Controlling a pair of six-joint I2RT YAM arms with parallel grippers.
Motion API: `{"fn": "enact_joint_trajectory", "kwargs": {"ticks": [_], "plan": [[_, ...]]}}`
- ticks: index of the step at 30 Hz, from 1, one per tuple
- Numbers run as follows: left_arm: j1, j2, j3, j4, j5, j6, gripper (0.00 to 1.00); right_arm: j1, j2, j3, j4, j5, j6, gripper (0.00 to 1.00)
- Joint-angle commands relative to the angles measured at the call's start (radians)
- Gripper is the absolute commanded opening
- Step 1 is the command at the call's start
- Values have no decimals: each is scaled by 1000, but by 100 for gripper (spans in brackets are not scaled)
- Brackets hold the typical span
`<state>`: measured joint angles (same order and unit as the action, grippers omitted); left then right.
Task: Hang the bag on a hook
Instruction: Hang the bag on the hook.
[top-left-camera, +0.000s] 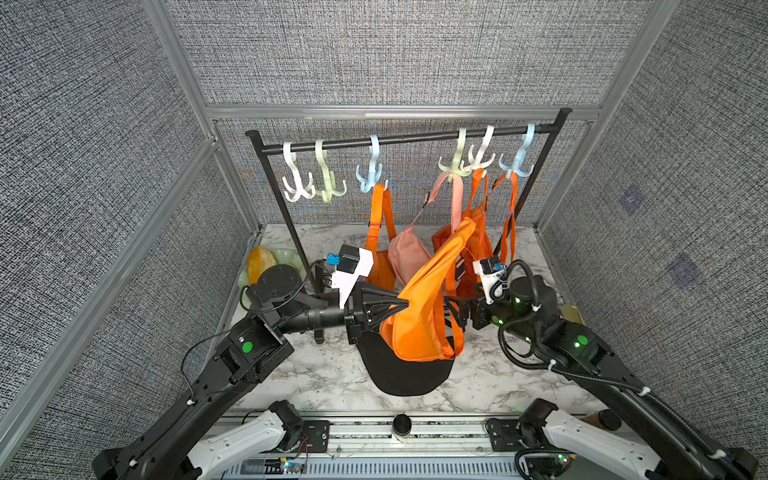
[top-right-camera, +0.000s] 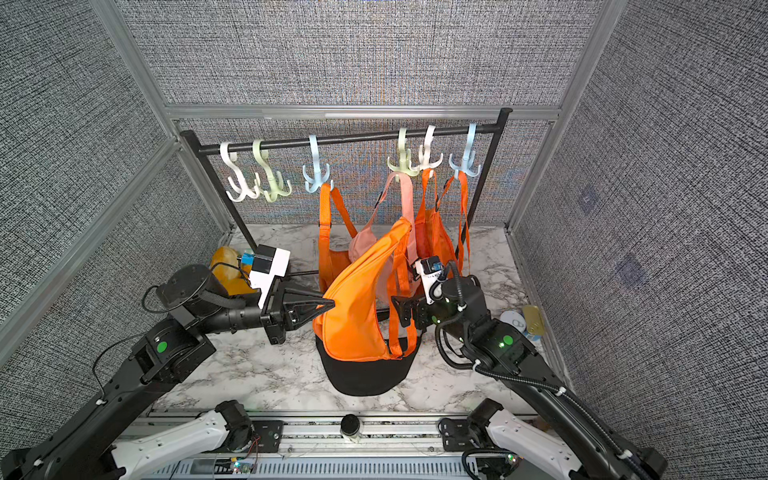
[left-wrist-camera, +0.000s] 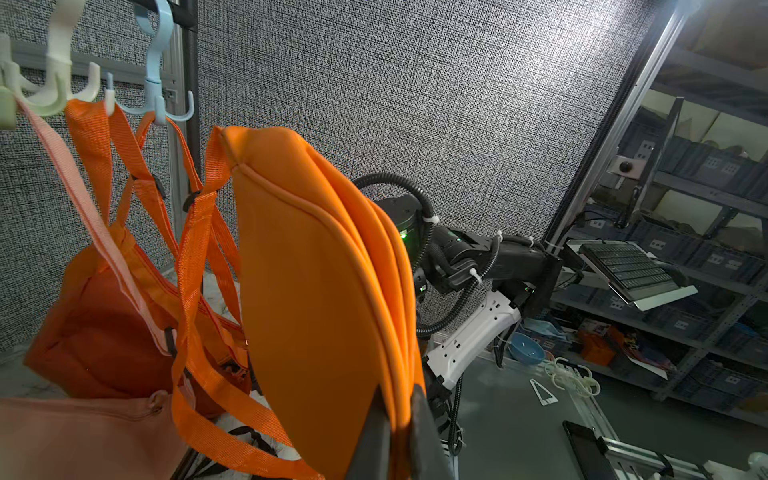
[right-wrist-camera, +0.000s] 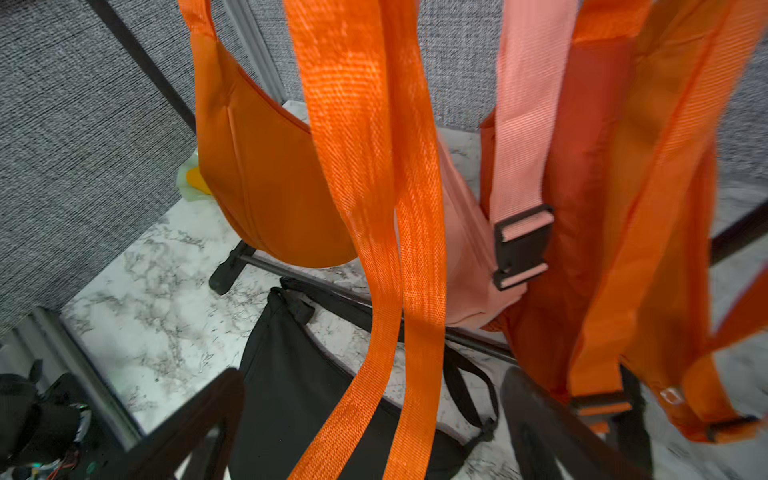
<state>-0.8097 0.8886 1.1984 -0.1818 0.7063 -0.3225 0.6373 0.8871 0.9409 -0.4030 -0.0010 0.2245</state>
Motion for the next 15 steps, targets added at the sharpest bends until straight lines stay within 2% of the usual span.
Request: {"fn": "enact_joint_trajectory", "kwargs": {"ticks": [1,8,15], "plan": [[1,-13,3,10,-5,16,0,-19,37,-49,179,-140,7,99],[2,-49,-27,18,-23,5,0,-18,128,-74,353,-155,59,99],[3,-126,-84,66,-70,-47,0,-22,194,-94,438,61,104,99]]}}
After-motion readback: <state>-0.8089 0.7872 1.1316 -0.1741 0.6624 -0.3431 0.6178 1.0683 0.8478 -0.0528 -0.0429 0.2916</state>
